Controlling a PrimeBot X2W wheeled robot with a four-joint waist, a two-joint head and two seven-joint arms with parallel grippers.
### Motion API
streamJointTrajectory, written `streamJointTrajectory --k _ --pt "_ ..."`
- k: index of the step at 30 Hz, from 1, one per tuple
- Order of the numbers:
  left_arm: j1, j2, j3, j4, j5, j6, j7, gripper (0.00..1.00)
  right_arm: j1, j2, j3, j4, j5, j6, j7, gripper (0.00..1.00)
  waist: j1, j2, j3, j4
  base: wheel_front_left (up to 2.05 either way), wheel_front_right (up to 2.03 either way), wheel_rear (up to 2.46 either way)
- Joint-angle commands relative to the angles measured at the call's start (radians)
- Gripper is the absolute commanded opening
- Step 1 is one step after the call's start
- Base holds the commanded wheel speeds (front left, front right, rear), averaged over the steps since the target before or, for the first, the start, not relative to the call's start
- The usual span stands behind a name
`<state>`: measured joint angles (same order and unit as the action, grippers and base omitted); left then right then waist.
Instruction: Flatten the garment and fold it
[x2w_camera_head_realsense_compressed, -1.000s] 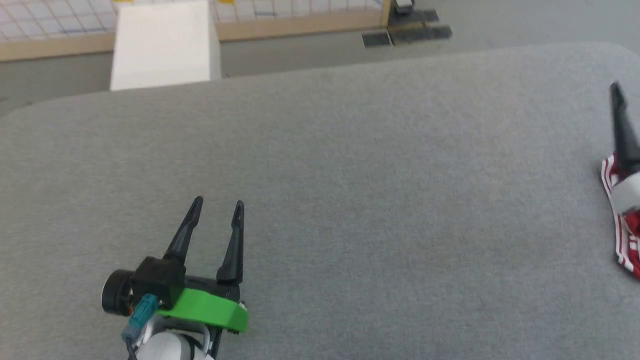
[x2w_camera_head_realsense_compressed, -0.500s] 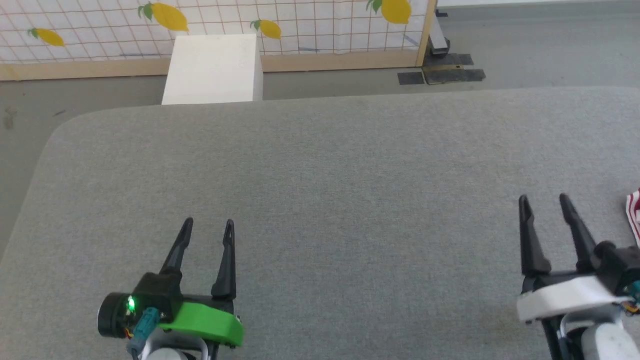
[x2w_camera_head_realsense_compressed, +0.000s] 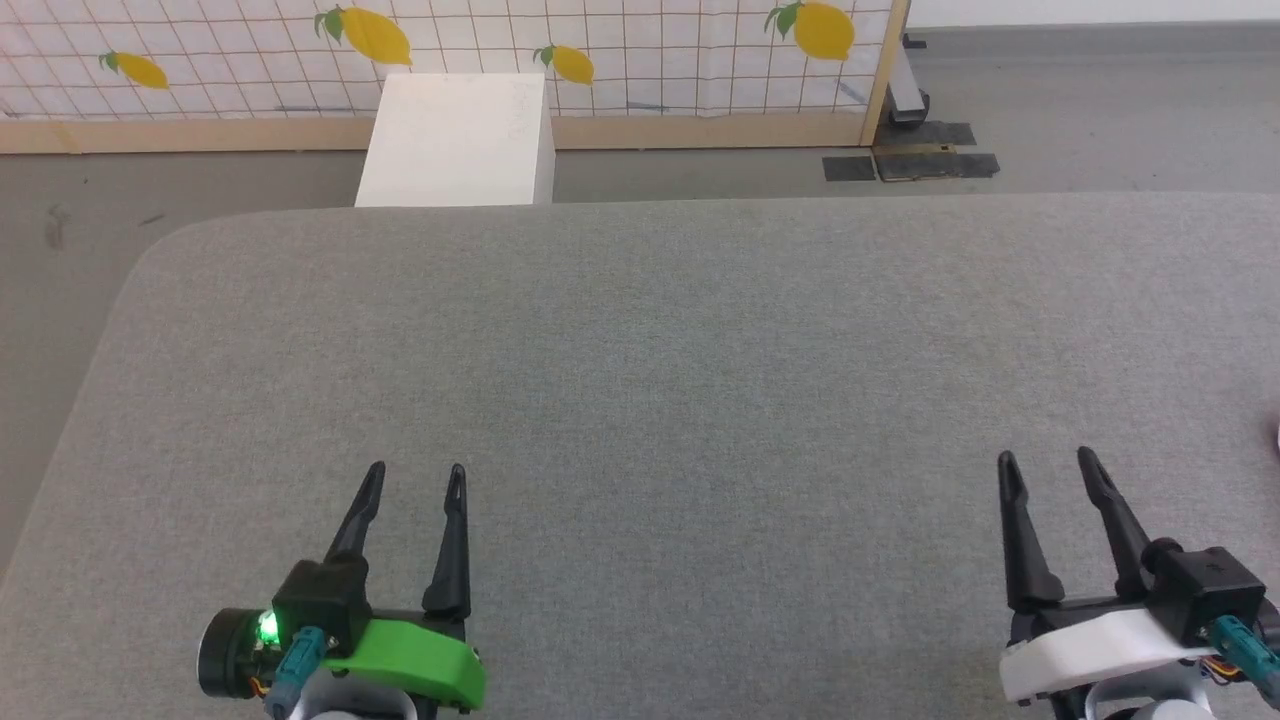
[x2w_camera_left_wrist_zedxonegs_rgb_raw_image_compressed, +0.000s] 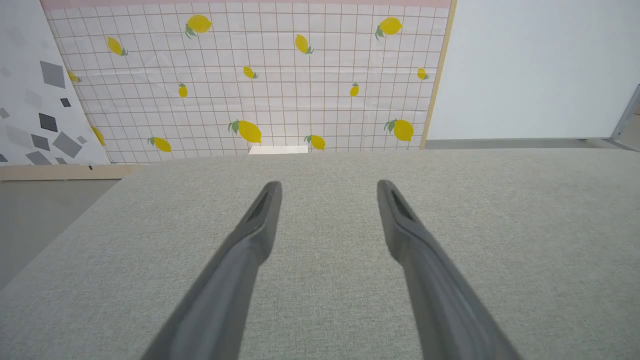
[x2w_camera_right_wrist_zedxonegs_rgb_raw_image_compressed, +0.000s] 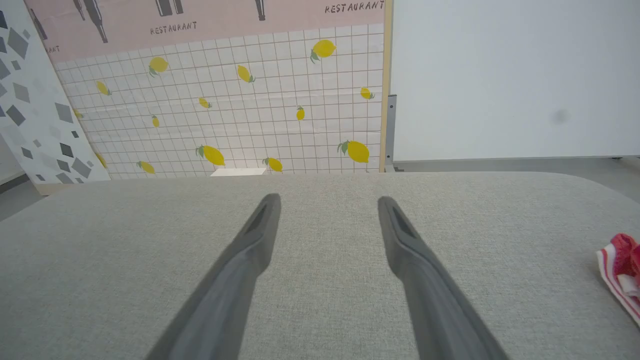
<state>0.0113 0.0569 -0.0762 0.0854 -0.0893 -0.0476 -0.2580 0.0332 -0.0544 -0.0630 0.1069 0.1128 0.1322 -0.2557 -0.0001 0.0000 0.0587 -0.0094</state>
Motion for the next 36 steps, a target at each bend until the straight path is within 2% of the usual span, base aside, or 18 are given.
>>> streamJointTrajectory --k 1,17,18,36 --pt "0.014 -0.004 0.005 0.003 0.003 0.007 -0.004 1.00 0.014 0.003 0.007 -0.007 -0.009 -0.002 -0.005 1.00 0.0001 0.0000 0.001 0.001 0.00 0.00 0.00" --pt "0.018 -0.006 0.013 0.010 -0.025 0.010 -0.004 1.00 0.025 0.004 0.019 -0.021 -0.005 -0.002 -0.006 1.00 0.0001 0.0000 0.002 0.001 0.00 0.00 0.00" --pt "0.008 -0.001 0.011 0.009 -0.019 0.009 0.001 0.00 0.012 0.001 0.018 -0.017 -0.007 0.000 0.000 0.00 0.0001 0.0000 0.001 0.001 0.00 0.00 0.00" --pt "0.006 -0.002 0.017 -0.002 -0.006 0.014 0.032 0.00 0.007 0.001 0.024 -0.027 -0.020 0.000 0.031 0.00 0.0001 0.0000 -0.006 0.002 0.00 0.00 0.00"
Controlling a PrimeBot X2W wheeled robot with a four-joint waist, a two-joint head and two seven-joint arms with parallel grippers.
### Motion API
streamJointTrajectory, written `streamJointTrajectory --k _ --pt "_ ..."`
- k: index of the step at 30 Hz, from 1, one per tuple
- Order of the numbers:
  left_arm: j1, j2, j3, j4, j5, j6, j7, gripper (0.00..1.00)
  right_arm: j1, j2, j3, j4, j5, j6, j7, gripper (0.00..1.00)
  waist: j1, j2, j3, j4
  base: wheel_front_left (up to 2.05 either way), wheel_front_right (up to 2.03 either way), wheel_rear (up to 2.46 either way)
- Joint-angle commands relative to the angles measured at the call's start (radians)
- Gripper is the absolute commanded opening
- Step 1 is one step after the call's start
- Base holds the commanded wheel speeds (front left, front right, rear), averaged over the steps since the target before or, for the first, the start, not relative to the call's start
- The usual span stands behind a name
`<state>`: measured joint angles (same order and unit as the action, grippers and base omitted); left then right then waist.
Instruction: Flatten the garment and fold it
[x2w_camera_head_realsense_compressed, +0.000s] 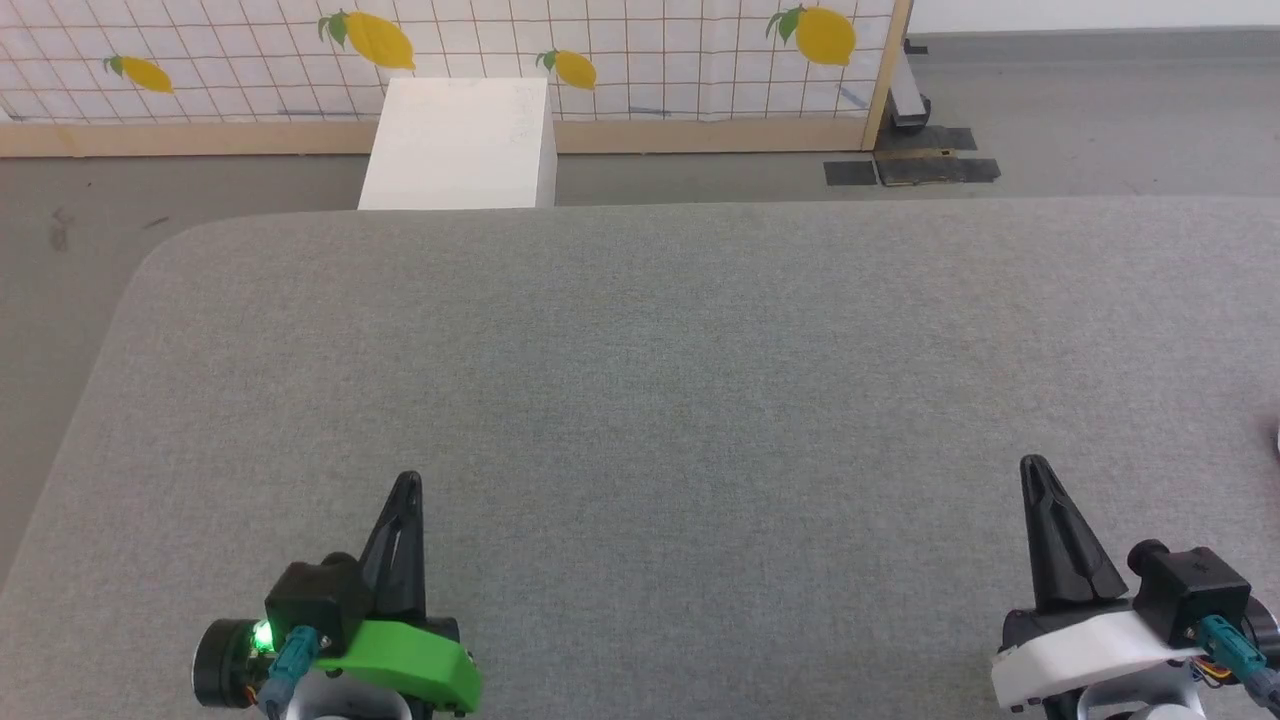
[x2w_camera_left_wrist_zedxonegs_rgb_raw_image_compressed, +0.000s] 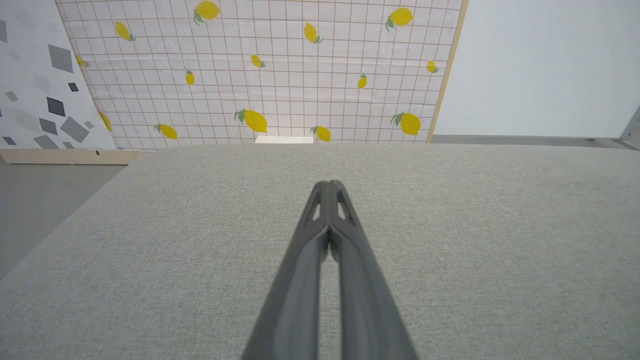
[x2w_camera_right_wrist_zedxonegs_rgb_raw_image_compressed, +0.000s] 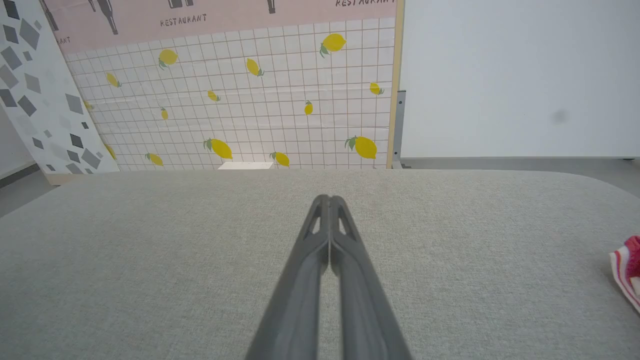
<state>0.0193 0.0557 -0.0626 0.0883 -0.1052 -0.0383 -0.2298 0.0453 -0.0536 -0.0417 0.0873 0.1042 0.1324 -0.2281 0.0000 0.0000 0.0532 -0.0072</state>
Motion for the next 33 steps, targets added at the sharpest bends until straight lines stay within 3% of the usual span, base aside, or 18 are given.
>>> streamJointTrajectory --k 1,33 --pt "-0.002 -0.001 0.004 -0.006 0.010 0.005 0.006 0.00 -0.006 0.001 0.003 -0.008 -0.012 0.000 0.005 0.00 0.0000 0.0000 -0.001 0.000 0.00 0.00 0.00" --pt "-0.007 -0.002 0.021 -0.030 0.038 0.015 0.071 0.00 -0.017 0.001 0.014 -0.031 -0.039 -0.001 0.070 0.00 0.0000 0.0000 -0.016 0.002 0.00 0.00 0.00"
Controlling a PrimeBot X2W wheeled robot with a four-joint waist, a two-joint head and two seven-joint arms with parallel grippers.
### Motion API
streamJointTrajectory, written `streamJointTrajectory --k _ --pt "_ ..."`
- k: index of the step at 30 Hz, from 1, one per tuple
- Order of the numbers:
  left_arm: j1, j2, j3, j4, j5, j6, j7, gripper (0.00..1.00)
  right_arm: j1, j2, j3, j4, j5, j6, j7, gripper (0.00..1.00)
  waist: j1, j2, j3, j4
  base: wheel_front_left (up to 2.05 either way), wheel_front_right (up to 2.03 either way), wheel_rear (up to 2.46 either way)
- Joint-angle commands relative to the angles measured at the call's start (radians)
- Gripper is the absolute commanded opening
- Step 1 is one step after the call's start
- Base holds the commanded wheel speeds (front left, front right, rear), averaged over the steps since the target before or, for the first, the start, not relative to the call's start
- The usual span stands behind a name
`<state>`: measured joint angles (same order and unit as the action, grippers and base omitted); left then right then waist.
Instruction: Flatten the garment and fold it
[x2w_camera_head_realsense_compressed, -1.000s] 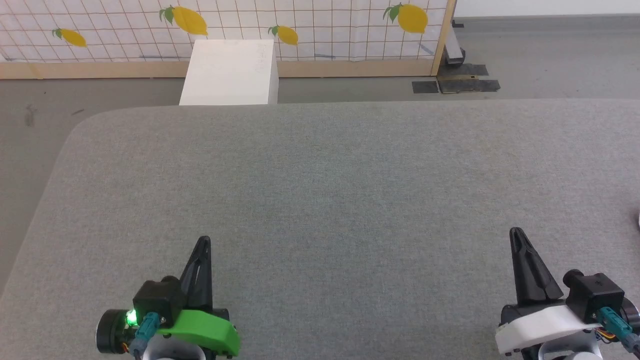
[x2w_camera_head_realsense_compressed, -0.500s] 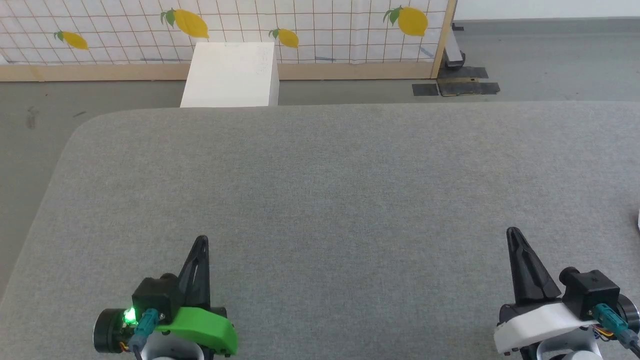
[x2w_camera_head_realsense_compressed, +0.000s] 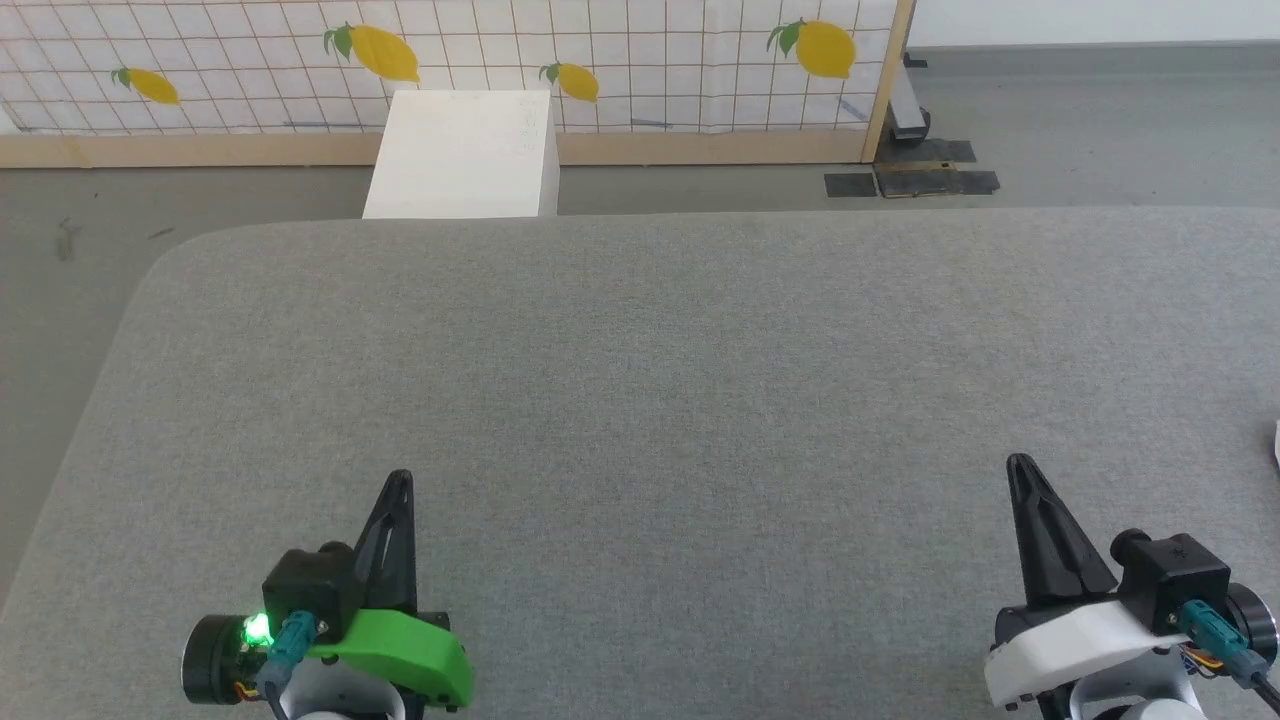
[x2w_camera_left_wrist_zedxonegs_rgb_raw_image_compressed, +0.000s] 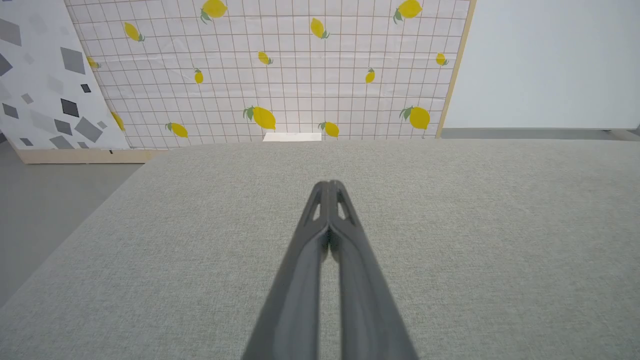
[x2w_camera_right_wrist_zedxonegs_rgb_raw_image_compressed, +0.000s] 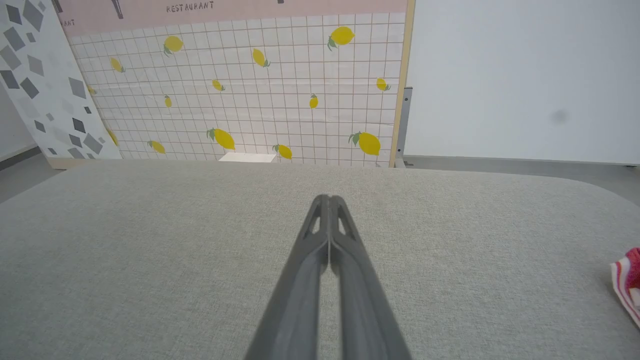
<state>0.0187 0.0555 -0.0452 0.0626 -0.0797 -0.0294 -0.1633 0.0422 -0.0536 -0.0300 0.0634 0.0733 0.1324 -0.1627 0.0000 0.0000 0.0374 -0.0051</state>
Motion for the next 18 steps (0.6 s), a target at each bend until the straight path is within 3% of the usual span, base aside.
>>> streamJointTrajectory --k 1,18 --pt "-0.007 -0.002 0.004 -0.005 0.013 0.006 0.007 0.00 -0.014 0.001 0.003 -0.008 -0.009 -0.001 0.007 0.00 0.0000 0.0000 -0.001 0.000 0.00 0.00 0.00" --pt "-0.009 -0.003 0.013 -0.018 0.028 0.011 0.041 0.00 -0.021 0.002 0.009 -0.020 -0.023 -0.001 0.041 0.00 0.0000 0.0000 -0.009 0.001 0.00 0.00 0.00"
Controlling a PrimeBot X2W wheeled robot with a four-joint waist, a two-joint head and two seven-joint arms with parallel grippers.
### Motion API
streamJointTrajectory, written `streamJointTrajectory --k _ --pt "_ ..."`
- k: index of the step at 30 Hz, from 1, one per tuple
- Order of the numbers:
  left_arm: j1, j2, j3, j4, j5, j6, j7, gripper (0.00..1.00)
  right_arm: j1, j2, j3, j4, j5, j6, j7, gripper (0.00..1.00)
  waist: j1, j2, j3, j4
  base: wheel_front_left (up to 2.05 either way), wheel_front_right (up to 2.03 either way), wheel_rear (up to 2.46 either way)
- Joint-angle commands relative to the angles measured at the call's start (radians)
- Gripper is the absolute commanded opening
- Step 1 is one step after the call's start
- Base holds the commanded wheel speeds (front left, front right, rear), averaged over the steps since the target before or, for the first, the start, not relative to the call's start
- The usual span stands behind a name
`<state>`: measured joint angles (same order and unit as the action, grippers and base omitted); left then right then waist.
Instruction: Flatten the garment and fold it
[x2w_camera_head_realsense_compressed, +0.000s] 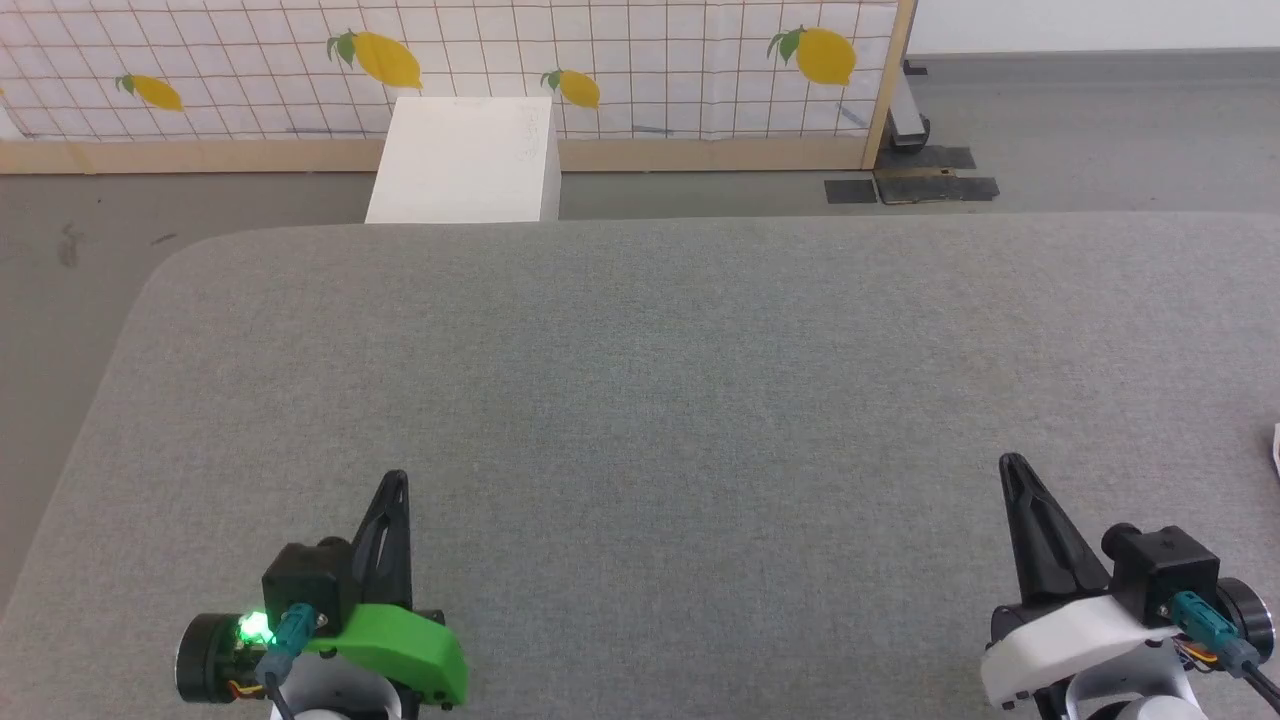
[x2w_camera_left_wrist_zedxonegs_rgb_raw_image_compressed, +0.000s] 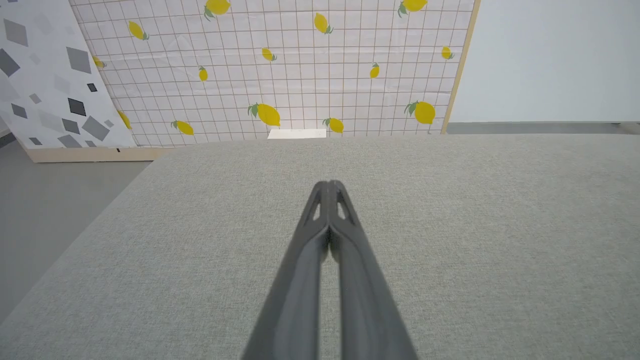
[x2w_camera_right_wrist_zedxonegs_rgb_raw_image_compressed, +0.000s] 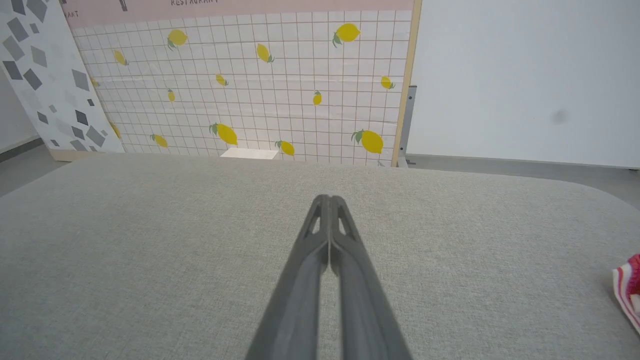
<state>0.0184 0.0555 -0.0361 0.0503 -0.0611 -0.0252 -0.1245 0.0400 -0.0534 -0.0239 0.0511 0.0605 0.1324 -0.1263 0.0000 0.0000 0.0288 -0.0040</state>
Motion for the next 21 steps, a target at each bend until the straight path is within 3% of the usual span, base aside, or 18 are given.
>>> streamJointTrajectory --k 1,21 --pt "-0.009 -0.003 0.005 -0.006 0.010 0.007 0.004 0.00 -0.019 0.002 0.003 -0.009 -0.011 -0.001 0.006 0.00 0.0000 0.0000 -0.001 0.000 0.00 0.00 0.00" --pt "-0.013 -0.004 0.016 -0.022 0.029 0.014 0.049 0.00 -0.027 0.002 0.011 -0.024 -0.029 -0.001 0.051 0.00 0.0000 0.0000 -0.011 0.002 0.00 0.00 0.00"
